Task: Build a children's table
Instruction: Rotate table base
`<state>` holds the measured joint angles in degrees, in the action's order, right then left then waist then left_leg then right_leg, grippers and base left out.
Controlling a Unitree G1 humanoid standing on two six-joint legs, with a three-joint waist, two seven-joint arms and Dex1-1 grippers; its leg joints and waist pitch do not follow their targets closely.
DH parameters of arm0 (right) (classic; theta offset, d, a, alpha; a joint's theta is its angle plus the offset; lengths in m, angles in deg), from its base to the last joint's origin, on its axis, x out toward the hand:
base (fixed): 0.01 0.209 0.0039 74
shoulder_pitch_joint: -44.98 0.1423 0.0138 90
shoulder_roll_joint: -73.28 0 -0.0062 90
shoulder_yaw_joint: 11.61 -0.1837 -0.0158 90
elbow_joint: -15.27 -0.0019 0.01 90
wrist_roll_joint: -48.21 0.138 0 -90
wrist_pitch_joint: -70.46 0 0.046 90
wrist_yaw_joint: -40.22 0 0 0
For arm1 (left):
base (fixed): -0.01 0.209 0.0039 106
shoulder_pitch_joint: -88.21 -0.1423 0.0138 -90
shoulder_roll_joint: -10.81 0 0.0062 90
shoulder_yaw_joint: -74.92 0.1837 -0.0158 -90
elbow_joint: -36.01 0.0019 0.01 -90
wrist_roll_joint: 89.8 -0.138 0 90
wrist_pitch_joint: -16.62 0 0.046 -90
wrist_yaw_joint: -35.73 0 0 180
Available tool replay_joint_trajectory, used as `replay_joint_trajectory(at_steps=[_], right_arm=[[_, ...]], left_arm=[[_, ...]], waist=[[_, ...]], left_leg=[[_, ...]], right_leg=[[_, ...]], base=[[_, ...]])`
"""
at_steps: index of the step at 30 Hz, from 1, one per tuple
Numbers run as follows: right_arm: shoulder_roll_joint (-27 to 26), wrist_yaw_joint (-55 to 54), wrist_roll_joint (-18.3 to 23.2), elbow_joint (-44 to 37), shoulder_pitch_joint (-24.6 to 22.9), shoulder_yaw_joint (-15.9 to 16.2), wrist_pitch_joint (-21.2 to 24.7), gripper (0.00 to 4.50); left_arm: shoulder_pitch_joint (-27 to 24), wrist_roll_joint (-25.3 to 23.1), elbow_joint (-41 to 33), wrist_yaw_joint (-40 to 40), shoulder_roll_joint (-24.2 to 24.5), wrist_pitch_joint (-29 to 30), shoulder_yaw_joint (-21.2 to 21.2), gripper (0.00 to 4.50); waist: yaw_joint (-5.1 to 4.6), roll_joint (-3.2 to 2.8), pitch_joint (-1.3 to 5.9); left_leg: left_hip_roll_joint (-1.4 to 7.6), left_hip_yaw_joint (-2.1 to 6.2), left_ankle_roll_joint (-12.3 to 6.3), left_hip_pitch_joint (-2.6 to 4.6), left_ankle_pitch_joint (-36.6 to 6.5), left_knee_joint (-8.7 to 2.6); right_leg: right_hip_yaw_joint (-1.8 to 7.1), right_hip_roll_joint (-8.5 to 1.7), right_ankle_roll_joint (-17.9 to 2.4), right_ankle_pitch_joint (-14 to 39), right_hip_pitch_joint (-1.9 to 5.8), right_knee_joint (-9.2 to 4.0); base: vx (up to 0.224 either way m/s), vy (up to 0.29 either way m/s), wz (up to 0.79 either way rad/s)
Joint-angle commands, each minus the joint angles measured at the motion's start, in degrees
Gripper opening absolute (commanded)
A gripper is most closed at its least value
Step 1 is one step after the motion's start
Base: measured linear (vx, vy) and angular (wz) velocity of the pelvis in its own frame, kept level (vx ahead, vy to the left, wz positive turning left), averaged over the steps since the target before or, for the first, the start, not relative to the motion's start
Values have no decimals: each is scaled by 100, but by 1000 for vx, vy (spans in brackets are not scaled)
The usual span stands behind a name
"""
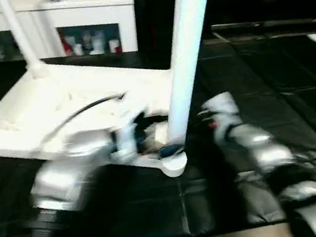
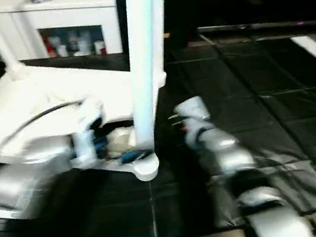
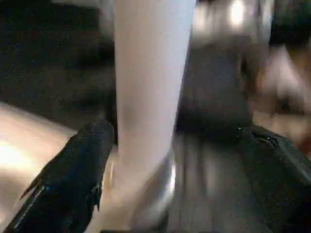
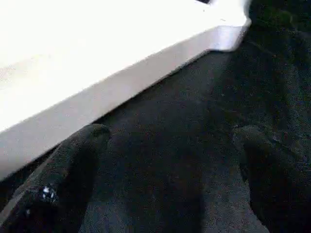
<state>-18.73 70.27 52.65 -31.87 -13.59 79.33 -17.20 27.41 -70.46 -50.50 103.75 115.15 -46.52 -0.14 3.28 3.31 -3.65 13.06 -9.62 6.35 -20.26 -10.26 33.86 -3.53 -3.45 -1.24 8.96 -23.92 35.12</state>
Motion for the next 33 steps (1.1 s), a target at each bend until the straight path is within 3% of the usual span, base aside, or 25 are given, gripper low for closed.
replay_joint_trajectory(at_steps=[1, 5, 6, 7, 8, 9, 10, 11, 12, 13, 16, 17, 21, 26, 29, 33], right_arm=[[336, 581, 81, -510, -149, 81, 127, 450], [686, 1455, 382, -1231, -435, 184, 371, 450], [738, 1579, 423, -1345, -483, 205, 389, 450], [961, 2056, 600, -1802, -688, 286, 510, 450], [1058, 2205, 657, -1989, -776, 311, 568, 450], [1139, 2350, 721, -2145, -849, 328, 597, 450], [1190, 2432, 761, -2249, -898, 335, 620, 450], [1246, 2528, 876, -2403, -956, 326, 821, 450], [1302, 2612, 961, -2549, -1010, 327, 949, 450], [1358, 2678, 1032, -2756, -1104, 314, 1017, 450], [1454, 2807, 1148, -3105, -1277, 317, 1102, 450], [1623, 3116, 1330, -3467, -1453, 375, 1337, 450], [1844, 3278, 1397, -3951, -1738, 392, 1483, 450], [2107, 3430, 1682, -4350, -1874, 352, 2084, 450], [2179, 3514, 1750, -4463, -1929, 345, 2189, 450], [2299, 3673, 1966, -4742, -2054, 341, 2453, 450]], left_arm=[[291, -632, 711, 366, 270, -602, 354, 420], [708, -1401, 1761, 243, 381, -1524, 743, 412], [768, -1511, 1906, 235, 396, -1655, 807, 393], [991, -1869, 2400, 265, 445, -2081, 1060, 382], [1090, -1988, 2615, 243, 429, -2259, 1139, 382], [1174, -2045, 2788, 199, 381, -2382, 1164, 376], [1232, -2067, 2915, 187, 341, -2473, 1167, 361], [1288, -2054, 3036, 186, 277, -2547, 1152, 361], [1333, -2021, 3129, 225, 216, -2598, 1143, 349], [1421, -2035, 3342, 264, 120, -2747, 1151, 340], [1562, -2126, 3679, 281, -31, -3006, 1210, 321], [1709, -2243, 4061, 243, -178, -3285, 1226, 301], [1925, -2229, 4596, 339, -410, -3570, 1188, 271], [2061, -2340, 5037, 449, -558, -3845, 1216, 228], [2113, -2340, 5201, 449, -626, -3927, 1183, 203], [2231, -2360, 5555, 558, -746, -4102, 1113, 158]], waist=[[14, -131, 407], [58, -140, 420], [58, -128, 415], [64, -183, 419], [62, -157, 424], [76, -181, 426], [76, -168, 431], [85, -199, 446], [83, -180, 433], [95, -236, 435], [113, -182, 444], [128, -227, 432], [217, -214, 429], [213, -248, 406], [220, -258, 406], [240, -241, 422]], left_leg=[[-64, -61, 1, 30, -1319, -389], [-54, -60, -29, 49, -1354, -381], [-52, -49, -35, 17, -1309, -394], [-47, -48, -38, 40, -1349, -388], [-49, -49, -60, 33, -1354, -383], [-48, -41, -79, 29, -1321, -384], [-44, -47, -86, 23, -1312, -378], [-38, -39, -58, 30, -1306, -369], [-49, -47, -65, 20, -1320, -371], [-37, -38, -42, 31, -1354, -372], [-52, -48, -98, 22, -1363, -362], [-59, -45, -122, 21, -1383, -364], [-63, -51, -152, 40, -1436, -351], [-62, -41, -137, 53, -1520, -364], [-62, -36, -141, 51, -1546, -357], [-51, -27, -178, 35, -1419, -359]], right_leg=[[226, -257, -918, 1371, 350, -404], [238, -288, -847, 1544, 365, -424], [230, -293, -840, 1570, 381, -429], [232, -297, -858, 1576, 362, -436], [232, -292, -842, 1556, 374, -440], [233, -292, -860, 1475, 382, -431], [233, -301, -912, 1410, 386, -430], [230, -320, -971, 1369, 387, -403], [224, -302, -1025, 1395, 392, -421], [226, -320, -1073, 1423, 384, -413], [224, -303, -1045, 1412, 400, -446], [217, -305, -1031, 1514, 394, -464], [209, -317, -847, 1921, 396, -520], [194, -302, -797, 2188, 384, -573], [181, -320, -742, 2371, 377, -590], [189, -324, -783, 2151, 396, -568]], base=[[0, 0, 0], [0, 0, 0], [0, 0, 0], [0, 0, 0], [0, 0, 0], [0, 0, 0], [0, 0, 0], [0, 0, 0], [0, 0, 0], [0, 0, 0], [0, 0, 0], [0, 0, 0], [0, 0, 0], [0, 0, 0], [0, 0, 0], [0, 0, 0]])
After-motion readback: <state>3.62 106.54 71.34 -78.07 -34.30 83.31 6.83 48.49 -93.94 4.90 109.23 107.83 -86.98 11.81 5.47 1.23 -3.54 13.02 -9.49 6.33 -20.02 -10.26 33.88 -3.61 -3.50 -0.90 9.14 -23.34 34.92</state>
